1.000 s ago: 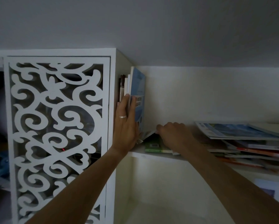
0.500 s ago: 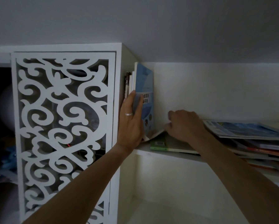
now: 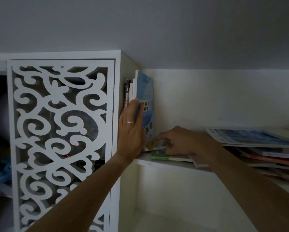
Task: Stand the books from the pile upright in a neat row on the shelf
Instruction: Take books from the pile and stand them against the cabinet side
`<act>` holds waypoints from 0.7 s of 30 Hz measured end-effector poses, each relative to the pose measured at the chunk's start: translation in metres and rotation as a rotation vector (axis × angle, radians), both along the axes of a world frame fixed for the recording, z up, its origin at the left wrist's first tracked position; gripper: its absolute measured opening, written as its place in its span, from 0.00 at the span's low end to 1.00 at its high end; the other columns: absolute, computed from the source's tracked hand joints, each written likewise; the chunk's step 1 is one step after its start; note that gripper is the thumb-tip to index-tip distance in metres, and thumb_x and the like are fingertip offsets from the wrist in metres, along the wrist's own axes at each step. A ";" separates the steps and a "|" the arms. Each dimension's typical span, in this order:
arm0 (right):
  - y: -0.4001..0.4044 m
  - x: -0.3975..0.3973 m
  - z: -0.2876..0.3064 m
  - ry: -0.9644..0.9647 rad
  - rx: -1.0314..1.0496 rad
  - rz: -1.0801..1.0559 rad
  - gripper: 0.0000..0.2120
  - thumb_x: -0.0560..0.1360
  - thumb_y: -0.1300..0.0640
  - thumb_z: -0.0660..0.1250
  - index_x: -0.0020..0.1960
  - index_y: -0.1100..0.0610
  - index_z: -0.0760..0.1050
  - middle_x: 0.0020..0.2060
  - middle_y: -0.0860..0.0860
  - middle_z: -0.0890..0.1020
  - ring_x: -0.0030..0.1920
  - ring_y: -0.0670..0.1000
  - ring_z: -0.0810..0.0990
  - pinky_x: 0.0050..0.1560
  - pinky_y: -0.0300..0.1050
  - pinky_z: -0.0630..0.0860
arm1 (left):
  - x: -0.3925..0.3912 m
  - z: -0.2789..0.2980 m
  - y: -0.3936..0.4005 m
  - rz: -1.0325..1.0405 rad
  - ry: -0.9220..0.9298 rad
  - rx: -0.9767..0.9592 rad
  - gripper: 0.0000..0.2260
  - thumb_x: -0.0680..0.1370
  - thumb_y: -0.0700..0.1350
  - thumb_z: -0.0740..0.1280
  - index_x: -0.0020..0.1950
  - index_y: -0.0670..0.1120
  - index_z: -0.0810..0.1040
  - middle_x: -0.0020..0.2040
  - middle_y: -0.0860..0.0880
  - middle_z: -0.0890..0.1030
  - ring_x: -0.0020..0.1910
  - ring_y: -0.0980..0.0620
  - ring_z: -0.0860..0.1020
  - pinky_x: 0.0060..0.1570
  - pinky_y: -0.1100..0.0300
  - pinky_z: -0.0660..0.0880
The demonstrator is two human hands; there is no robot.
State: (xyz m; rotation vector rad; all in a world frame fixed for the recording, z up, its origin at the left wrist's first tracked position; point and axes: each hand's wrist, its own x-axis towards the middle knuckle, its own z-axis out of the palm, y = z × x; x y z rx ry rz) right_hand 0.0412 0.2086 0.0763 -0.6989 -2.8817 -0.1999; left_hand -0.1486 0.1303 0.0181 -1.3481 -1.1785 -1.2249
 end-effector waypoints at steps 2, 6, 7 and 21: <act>-0.002 -0.001 -0.004 0.057 0.127 0.074 0.23 0.75 0.54 0.67 0.70 0.42 0.76 0.51 0.54 0.83 0.45 0.53 0.81 0.46 0.47 0.80 | 0.000 0.001 0.000 0.051 0.032 0.012 0.31 0.79 0.33 0.71 0.80 0.38 0.65 0.81 0.45 0.56 0.84 0.47 0.50 0.81 0.44 0.58; 0.003 -0.001 -0.013 0.196 0.470 0.033 0.16 0.79 0.55 0.66 0.66 0.50 0.74 0.50 0.53 0.82 0.47 0.57 0.82 0.43 0.48 0.78 | 0.003 0.002 -0.002 0.104 0.069 0.041 0.28 0.78 0.34 0.73 0.77 0.38 0.70 0.80 0.44 0.59 0.82 0.43 0.53 0.82 0.46 0.53; 0.007 -0.001 -0.015 0.224 0.511 0.002 0.16 0.79 0.54 0.66 0.66 0.51 0.72 0.51 0.53 0.81 0.48 0.57 0.82 0.43 0.47 0.77 | 0.003 0.002 -0.002 0.102 0.078 0.048 0.26 0.79 0.33 0.71 0.77 0.37 0.71 0.80 0.44 0.59 0.82 0.43 0.54 0.81 0.43 0.58; 0.016 0.007 0.019 1.249 -0.169 -0.218 0.19 0.86 0.49 0.56 0.62 0.62 0.77 0.54 0.59 0.82 0.52 0.58 0.80 0.45 0.42 0.72 | 0.002 0.006 -0.002 0.158 0.040 -0.009 0.24 0.81 0.46 0.60 0.77 0.39 0.71 0.79 0.40 0.65 0.82 0.43 0.53 0.81 0.45 0.54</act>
